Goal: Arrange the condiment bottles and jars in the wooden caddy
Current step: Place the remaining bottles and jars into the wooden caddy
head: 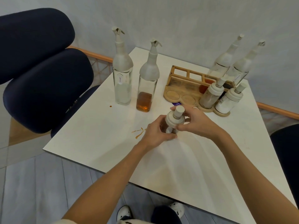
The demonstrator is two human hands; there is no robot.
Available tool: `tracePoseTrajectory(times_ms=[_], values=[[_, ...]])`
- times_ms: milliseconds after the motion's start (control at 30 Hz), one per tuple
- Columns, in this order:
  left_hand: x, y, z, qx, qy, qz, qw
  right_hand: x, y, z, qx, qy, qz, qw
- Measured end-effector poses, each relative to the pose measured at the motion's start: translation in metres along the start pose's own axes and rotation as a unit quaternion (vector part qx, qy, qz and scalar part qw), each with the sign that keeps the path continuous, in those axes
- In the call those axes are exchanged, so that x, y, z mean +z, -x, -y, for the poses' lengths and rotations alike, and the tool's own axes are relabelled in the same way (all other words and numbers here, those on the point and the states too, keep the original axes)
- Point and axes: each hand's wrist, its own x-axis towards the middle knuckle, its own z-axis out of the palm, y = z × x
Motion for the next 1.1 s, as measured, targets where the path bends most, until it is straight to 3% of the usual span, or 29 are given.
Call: tracePoseTrajectory(times_ms=[133,333,433,533,700,867,1033,1100], values=[[-0.001,0.001,-0.002,-0.013,-0.001,0.003,1.0,0.007,-0.005,-0.001,-0.012,0.052,-0.085,0.995],[-0.001,0.002,-0.002,-0.021,-0.008,-0.002,1.0,-0.004,-0.001,0.0,0.011,0.018,0.001,1.0],[-0.002,0.002,-0.003,-0.023,-0.012,-0.003,1.0,0.0,0.0,0.0,-0.01,0.025,-0.025,0.999],[-0.001,0.002,-0.004,-0.023,-0.012,-0.001,1.0,0.001,-0.003,-0.001,0.036,0.05,-0.056,0.997],[-0.001,0.002,-0.004,-0.016,-0.016,-0.002,1.0,-0.001,0.003,0.001,0.025,0.013,-0.002,1.0],[-0.002,0.002,-0.003,-0.018,-0.011,-0.002,1.0,0.006,-0.001,0.001,0.025,0.043,-0.073,0.996],[-0.001,0.0,-0.001,-0.023,-0.011,-0.002,1.0,0.0,0.002,0.001,0.025,0.012,-0.01,1.0],[-0.001,-0.001,0.001,-0.024,-0.009,-0.001,1.0,0.002,0.002,0.0,0.005,0.016,-0.021,1.0]])
